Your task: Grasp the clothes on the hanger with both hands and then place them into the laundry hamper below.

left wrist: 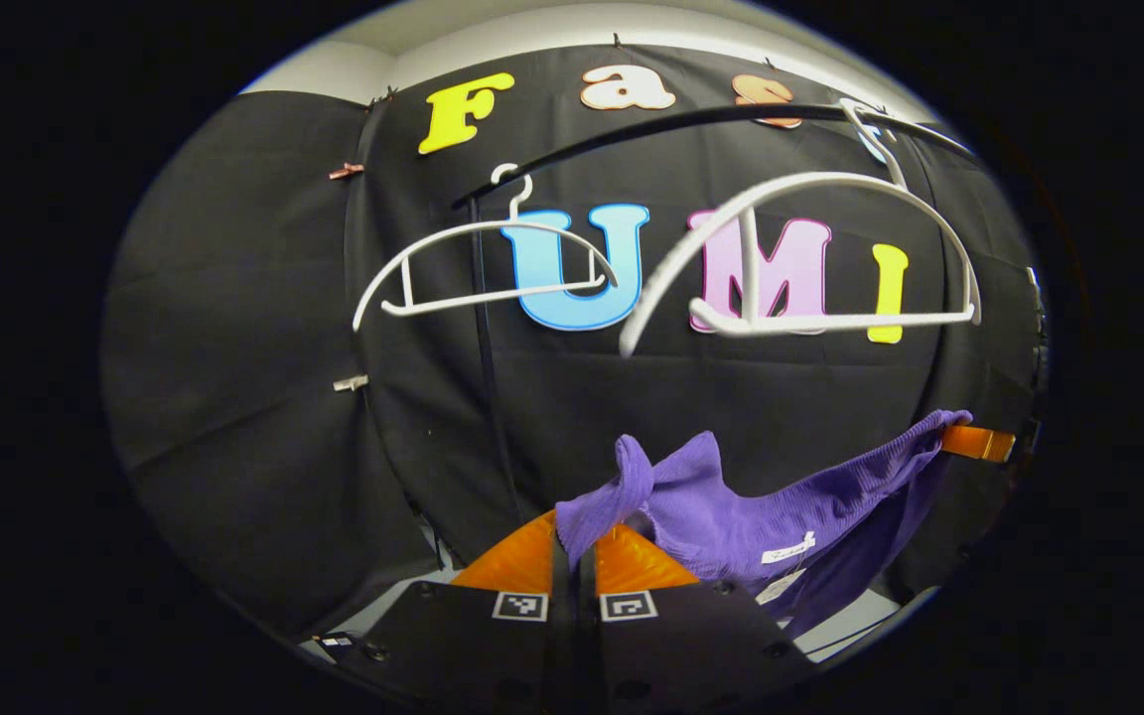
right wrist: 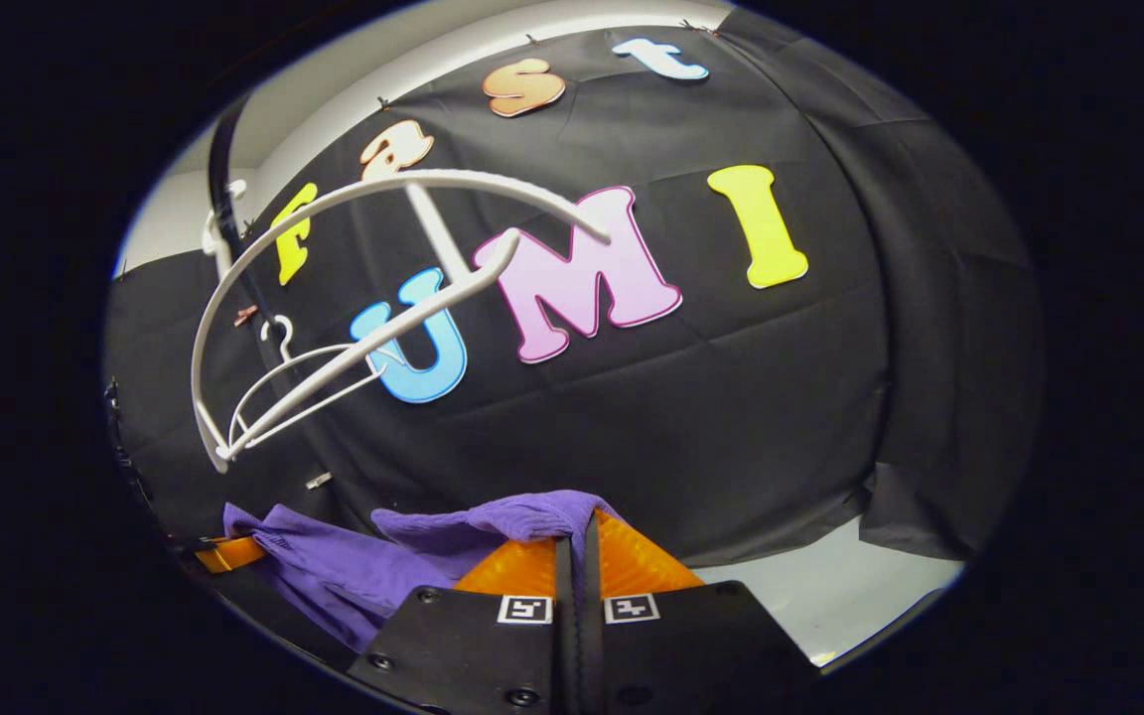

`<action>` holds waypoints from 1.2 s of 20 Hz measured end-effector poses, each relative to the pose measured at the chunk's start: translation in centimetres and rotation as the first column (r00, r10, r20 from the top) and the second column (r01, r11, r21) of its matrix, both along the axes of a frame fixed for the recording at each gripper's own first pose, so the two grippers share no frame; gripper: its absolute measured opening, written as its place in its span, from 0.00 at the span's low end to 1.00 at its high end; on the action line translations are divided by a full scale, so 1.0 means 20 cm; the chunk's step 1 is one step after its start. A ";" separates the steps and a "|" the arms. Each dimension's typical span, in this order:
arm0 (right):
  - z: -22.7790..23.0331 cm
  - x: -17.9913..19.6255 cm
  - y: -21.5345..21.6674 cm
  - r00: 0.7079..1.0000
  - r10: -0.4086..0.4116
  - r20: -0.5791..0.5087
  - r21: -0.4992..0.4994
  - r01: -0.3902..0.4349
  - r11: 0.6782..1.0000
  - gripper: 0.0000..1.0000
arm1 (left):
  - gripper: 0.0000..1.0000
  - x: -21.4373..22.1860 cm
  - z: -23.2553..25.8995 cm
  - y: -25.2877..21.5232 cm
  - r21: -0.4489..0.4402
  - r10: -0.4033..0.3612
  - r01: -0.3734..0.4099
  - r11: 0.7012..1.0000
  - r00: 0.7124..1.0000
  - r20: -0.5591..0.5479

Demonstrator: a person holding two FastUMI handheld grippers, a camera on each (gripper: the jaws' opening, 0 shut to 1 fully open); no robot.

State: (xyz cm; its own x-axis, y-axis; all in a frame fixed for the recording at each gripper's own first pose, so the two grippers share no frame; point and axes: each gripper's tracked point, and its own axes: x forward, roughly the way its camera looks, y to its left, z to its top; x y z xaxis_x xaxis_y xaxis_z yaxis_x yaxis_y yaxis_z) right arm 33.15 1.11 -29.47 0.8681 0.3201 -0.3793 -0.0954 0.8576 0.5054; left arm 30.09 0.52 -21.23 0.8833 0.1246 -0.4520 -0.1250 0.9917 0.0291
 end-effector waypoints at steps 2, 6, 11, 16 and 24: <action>-0.04 -0.10 0.06 0.999 0.040 -0.025 -0.010 -0.040 0.999 0.05 | 0.05 -0.06 -0.06 -0.06 -0.006 -0.027 0.027 1.000 0.999 -0.024; -0.10 -0.28 0.20 0.992 0.112 -0.051 -0.032 -0.114 0.993 0.05 | 0.05 -0.15 -0.14 -0.20 -0.033 -0.092 0.090 0.995 0.994 -0.062; -0.14 -0.42 0.31 0.983 0.166 -0.078 -0.075 -0.172 0.982 0.05 | 0.05 -0.22 -0.19 -0.35 -0.080 -0.151 0.143 0.986 0.984 -0.095; -0.18 -0.51 0.32 0.976 0.183 -0.120 -0.114 -0.196 0.974 0.05 | 0.05 -0.30 -0.24 -0.47 -0.118 -0.207 0.192 0.974 0.970 -0.125; -0.42 -0.73 0.40 0.933 0.254 -0.255 -0.153 -0.298 0.942 0.05 | 0.05 -0.43 -0.58 -0.71 -0.231 -0.331 0.274 0.934 0.906 -0.263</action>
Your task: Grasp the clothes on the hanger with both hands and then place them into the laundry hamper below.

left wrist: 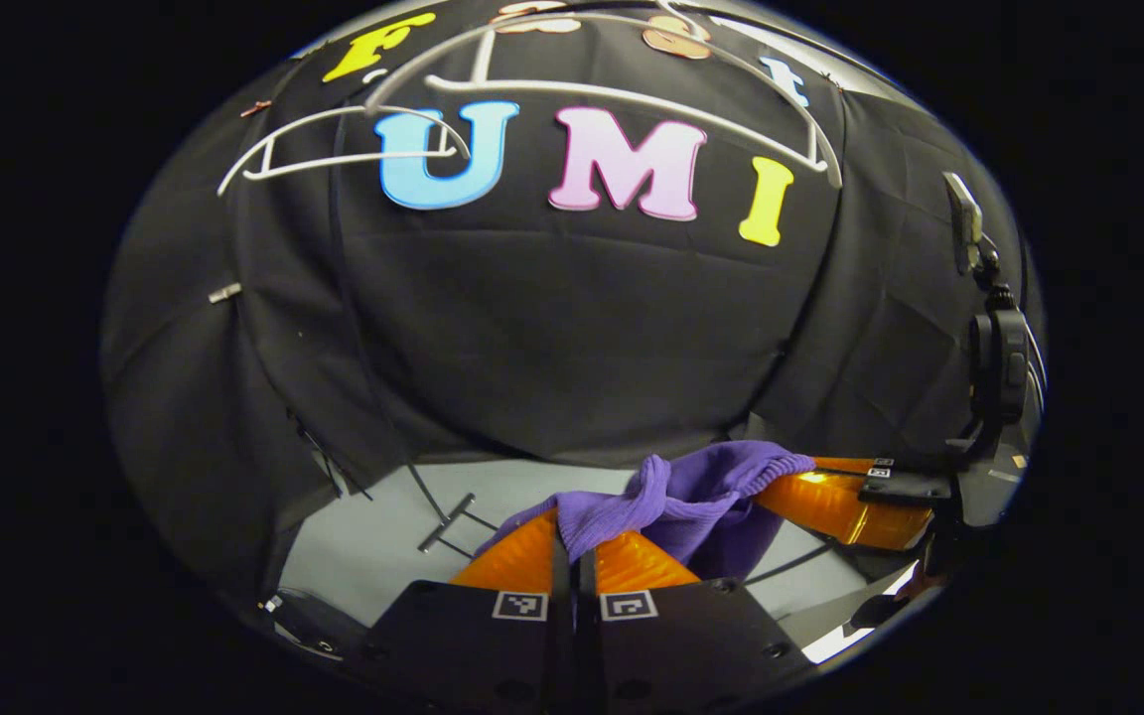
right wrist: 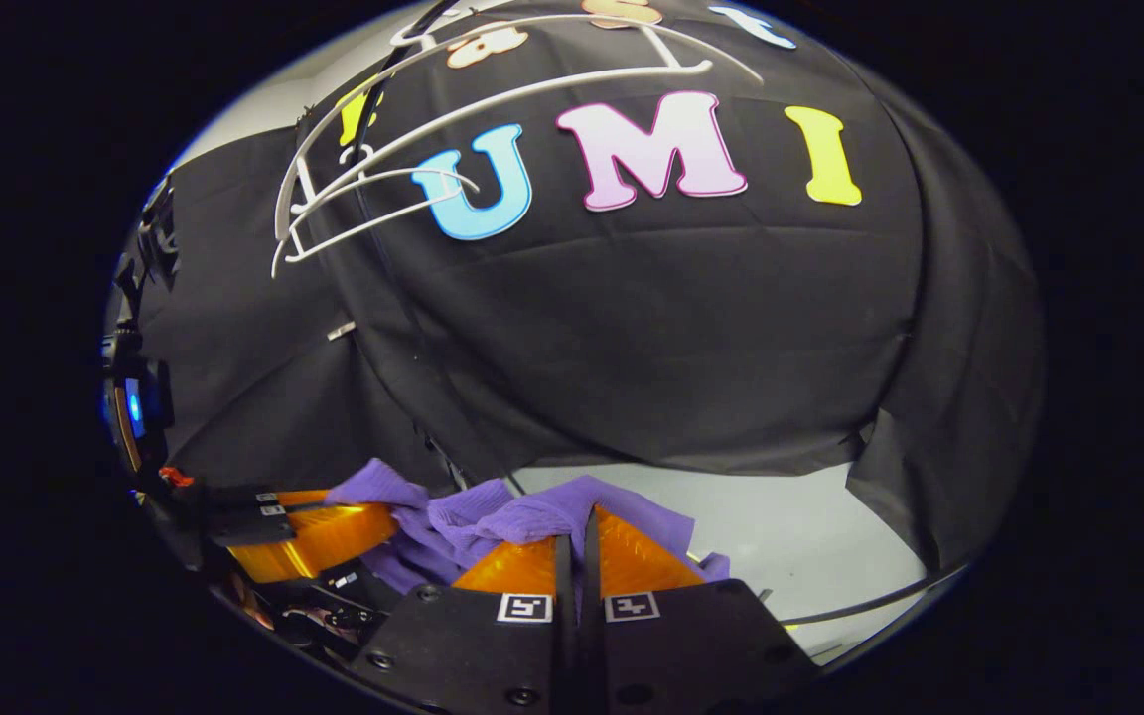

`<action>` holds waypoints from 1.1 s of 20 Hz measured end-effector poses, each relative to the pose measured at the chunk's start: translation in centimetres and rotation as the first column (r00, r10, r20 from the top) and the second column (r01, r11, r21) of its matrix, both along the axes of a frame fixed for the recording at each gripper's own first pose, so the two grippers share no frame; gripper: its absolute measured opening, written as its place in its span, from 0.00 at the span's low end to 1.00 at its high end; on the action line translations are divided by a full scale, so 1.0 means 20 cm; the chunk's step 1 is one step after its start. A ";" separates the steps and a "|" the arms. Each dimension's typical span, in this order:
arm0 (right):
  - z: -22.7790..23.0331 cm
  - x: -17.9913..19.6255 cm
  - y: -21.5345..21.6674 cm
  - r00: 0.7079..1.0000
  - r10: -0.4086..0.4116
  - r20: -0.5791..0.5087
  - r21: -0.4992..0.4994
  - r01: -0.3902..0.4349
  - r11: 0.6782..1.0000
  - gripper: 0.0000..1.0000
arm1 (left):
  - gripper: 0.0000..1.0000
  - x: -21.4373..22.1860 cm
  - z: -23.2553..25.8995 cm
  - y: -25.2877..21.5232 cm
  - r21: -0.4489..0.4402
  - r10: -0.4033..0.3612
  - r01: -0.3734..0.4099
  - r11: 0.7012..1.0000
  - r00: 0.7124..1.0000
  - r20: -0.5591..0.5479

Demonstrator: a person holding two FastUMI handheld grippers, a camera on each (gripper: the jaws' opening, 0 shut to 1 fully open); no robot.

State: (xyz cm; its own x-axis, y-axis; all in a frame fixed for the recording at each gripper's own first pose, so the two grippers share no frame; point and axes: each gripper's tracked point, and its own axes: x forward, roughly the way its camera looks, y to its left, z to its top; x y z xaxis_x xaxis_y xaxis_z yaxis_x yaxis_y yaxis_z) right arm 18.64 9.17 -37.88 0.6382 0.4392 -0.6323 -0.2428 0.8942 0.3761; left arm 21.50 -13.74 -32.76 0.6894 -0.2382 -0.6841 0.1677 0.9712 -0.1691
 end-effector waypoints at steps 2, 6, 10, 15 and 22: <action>-0.11 -0.06 -0.01 0.999 0.022 -0.030 -0.040 -0.023 0.999 0.05 | 0.05 -0.03 -0.15 -0.01 -0.016 -0.009 0.008 1.000 0.998 -0.057; -0.42 -0.16 -0.02 0.990 0.056 -0.129 -0.121 -0.072 0.990 0.05 | 0.05 -0.10 -0.47 -0.02 -0.017 -0.003 0.000 1.000 0.980 -0.201; -0.69 -0.31 -0.05 0.963 0.074 -0.258 -0.188 -0.125 0.974 0.05 | 0.05 -0.25 -0.80 0.08 0.065 0.049 -0.026 0.998 0.922 -0.384; -0.85 -0.48 -0.08 0.931 0.081 -0.356 -0.198 -0.160 0.967 0.08 | 0.05 -0.44 -1.00 0.10 0.107 0.018 0.037 0.994 0.880 -0.474; -0.94 -0.54 -0.13 0.914 0.084 -0.398 -0.210 -0.180 0.961 0.97 | 0.95 -0.52 -1.07 0.12 0.157 0.012 0.075 0.985 0.871 -0.491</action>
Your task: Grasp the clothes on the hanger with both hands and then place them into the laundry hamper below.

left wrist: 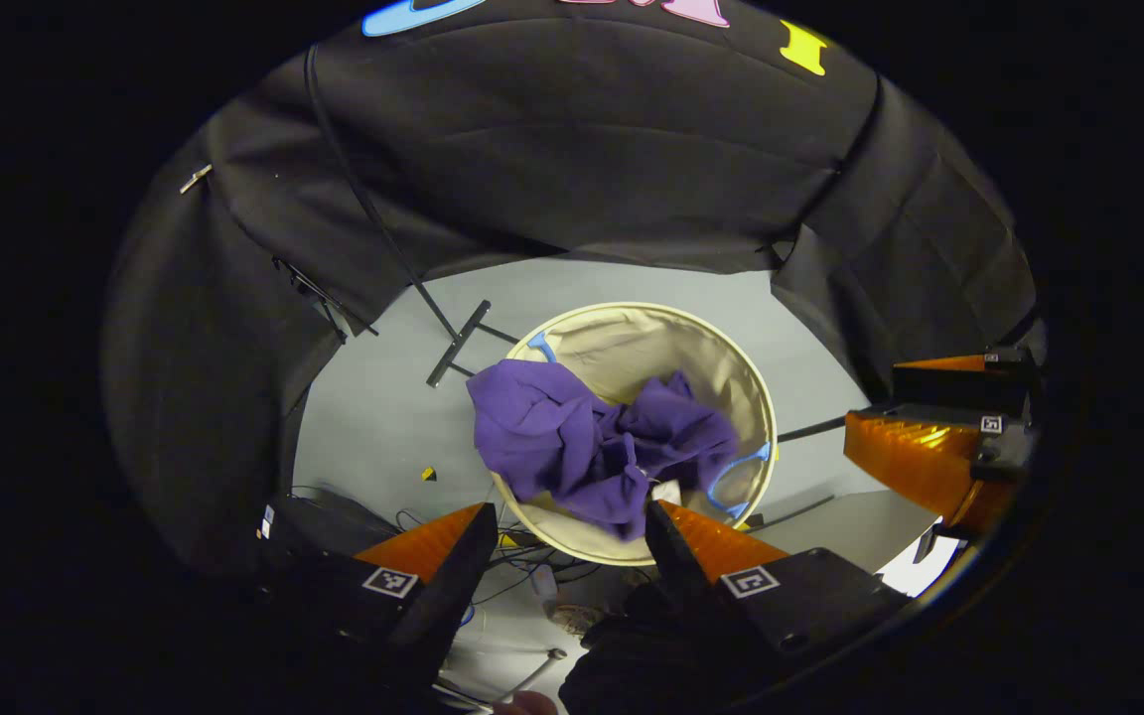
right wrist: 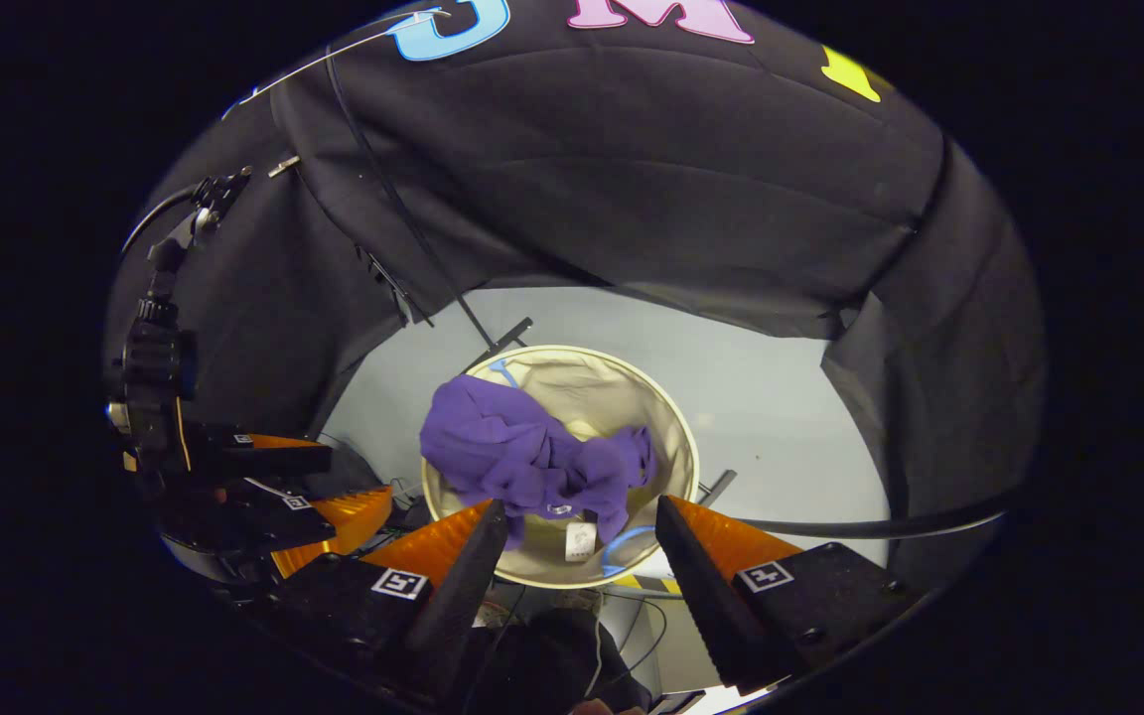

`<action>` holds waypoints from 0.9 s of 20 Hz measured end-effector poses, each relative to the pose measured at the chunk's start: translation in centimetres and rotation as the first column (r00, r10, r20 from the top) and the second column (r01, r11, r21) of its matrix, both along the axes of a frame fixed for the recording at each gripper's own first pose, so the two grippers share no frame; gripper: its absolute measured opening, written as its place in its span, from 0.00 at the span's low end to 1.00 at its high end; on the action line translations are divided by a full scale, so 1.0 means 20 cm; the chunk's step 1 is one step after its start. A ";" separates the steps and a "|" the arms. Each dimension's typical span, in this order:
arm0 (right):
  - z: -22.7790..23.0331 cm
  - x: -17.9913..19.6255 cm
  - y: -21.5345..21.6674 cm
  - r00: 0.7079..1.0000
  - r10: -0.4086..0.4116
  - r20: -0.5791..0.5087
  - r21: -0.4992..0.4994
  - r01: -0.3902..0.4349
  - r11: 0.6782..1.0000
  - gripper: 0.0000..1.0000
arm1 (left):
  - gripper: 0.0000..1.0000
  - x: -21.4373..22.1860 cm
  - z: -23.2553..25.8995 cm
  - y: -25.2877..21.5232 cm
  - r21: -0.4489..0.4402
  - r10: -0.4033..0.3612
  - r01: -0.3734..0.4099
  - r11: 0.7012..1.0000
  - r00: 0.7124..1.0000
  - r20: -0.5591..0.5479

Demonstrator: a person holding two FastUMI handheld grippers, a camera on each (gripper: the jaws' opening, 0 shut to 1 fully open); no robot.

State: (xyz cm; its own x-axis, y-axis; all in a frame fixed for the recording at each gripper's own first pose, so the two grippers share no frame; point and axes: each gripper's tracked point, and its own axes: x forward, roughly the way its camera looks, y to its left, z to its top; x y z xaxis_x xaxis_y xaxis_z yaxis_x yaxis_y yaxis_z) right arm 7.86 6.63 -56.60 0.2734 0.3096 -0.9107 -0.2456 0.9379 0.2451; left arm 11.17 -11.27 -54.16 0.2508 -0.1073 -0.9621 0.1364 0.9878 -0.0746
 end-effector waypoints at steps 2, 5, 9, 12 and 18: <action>-0.01 0.00 -0.01 1.000 -0.003 -0.002 -0.009 0.003 1.000 0.97 | 0.92 -0.01 0.00 0.00 -0.001 0.002 -0.002 1.000 1.000 -0.009; -0.01 -0.01 -0.02 1.000 -0.011 -0.004 -0.014 0.011 1.000 0.97 | 0.91 0.00 0.01 -0.01 -0.004 0.007 -0.007 1.000 1.000 -0.005; 0.05 0.02 -0.04 0.999 -0.031 0.021 -0.017 0.031 0.999 0.98 | 0.91 0.06 0.06 -0.02 -0.016 0.011 -0.010 1.000 0.999 0.044; 0.18 0.09 -0.06 0.994 -0.055 0.090 -0.027 0.058 0.998 0.98 | 0.91 0.12 0.17 -0.01 -0.039 0.018 -0.014 0.999 0.993 0.116; 0.66 0.21 -0.04 0.946 -0.122 0.300 -0.036 0.139 0.990 0.98 | 0.91 0.22 0.69 0.05 -0.076 0.037 -0.013 0.997 0.946 0.322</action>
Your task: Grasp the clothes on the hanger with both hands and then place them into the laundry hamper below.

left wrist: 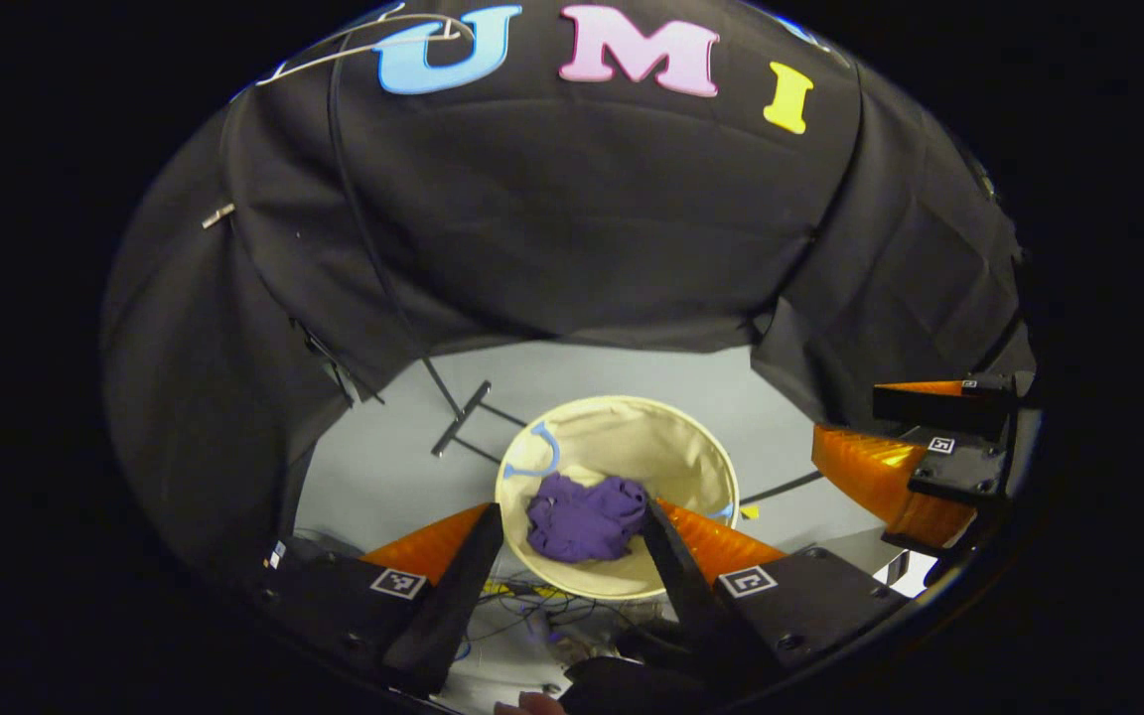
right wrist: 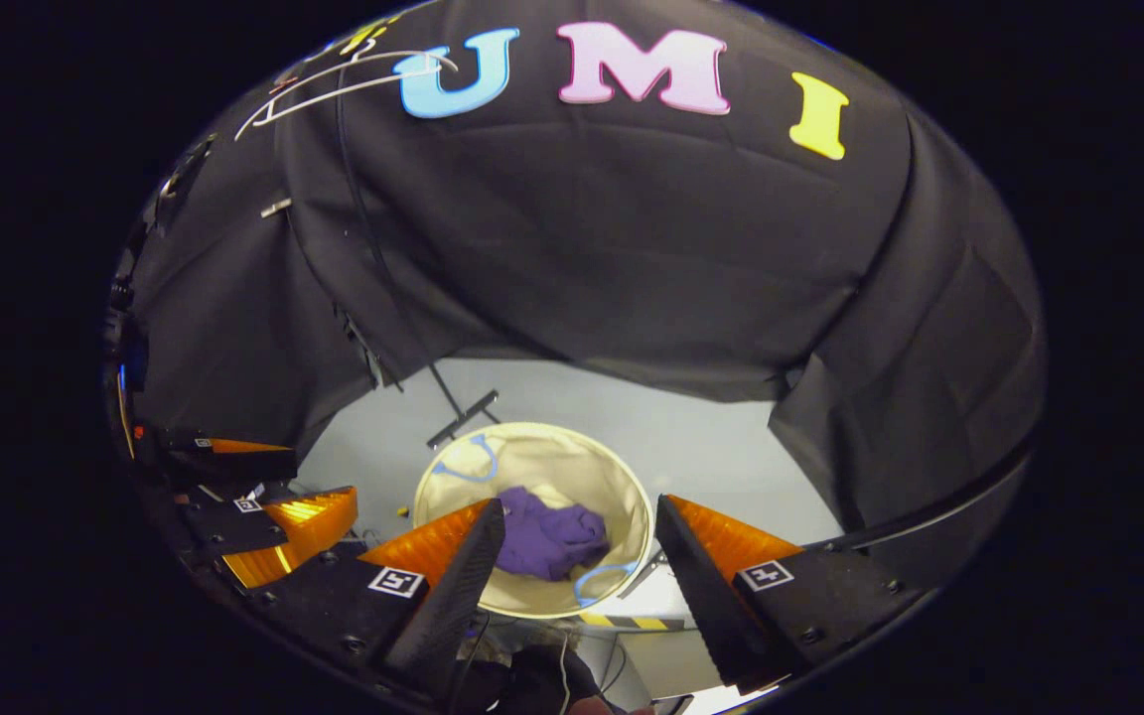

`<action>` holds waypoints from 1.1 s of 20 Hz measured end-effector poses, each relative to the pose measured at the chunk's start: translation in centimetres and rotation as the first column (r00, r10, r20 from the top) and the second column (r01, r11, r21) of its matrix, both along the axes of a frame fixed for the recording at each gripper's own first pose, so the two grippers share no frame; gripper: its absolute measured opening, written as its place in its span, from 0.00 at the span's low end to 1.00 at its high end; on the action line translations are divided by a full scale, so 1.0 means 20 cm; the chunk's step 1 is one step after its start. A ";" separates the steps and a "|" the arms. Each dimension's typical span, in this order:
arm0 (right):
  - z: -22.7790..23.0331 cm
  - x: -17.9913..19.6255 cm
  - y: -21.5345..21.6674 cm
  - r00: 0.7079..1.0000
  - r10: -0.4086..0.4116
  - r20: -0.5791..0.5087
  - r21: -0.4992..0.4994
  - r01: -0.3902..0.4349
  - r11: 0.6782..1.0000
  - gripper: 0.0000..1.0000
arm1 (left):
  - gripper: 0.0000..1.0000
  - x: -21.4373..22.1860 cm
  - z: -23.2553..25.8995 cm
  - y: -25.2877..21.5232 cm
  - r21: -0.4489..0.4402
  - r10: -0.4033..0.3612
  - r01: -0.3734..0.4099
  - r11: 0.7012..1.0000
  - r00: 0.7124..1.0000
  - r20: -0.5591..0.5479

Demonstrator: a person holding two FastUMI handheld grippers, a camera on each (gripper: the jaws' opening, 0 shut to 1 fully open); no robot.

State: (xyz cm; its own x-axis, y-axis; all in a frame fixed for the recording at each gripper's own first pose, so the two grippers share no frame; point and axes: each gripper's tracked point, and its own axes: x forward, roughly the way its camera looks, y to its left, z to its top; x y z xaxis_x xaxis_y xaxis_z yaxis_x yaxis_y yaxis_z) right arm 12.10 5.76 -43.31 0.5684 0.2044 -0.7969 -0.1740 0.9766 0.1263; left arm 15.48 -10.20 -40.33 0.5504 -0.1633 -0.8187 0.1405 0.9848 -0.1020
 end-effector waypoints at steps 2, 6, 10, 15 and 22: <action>0.19 0.02 0.01 0.997 -0.042 0.070 0.005 0.042 0.999 0.99 | 0.91 0.01 0.19 0.05 -0.004 0.002 -0.002 1.000 0.996 0.084; 0.54 0.04 0.03 0.973 -0.121 0.197 0.023 0.119 0.993 0.99 | 0.91 0.00 0.55 0.15 -0.040 0.038 -0.030 0.999 0.971 0.236; 0.86 0.00 0.03 0.936 -0.182 0.302 0.041 0.178 0.983 0.98 | 0.91 -0.02 0.91 0.29 -0.066 0.076 -0.055 0.996 0.917 0.392; 1.22 -0.06 0.00 0.868 -0.225 0.442 0.044 0.230 0.972 0.98 | 0.90 -0.08 1.28 0.45 -0.081 0.103 -0.070 0.994 0.832 0.545; 1.65 -0.14 0.02 0.768 -0.232 0.597 0.067 0.241 0.968 0.98 | 0.91 -0.23 1.64 0.53 -0.101 0.101 -0.045 0.994 0.738 0.667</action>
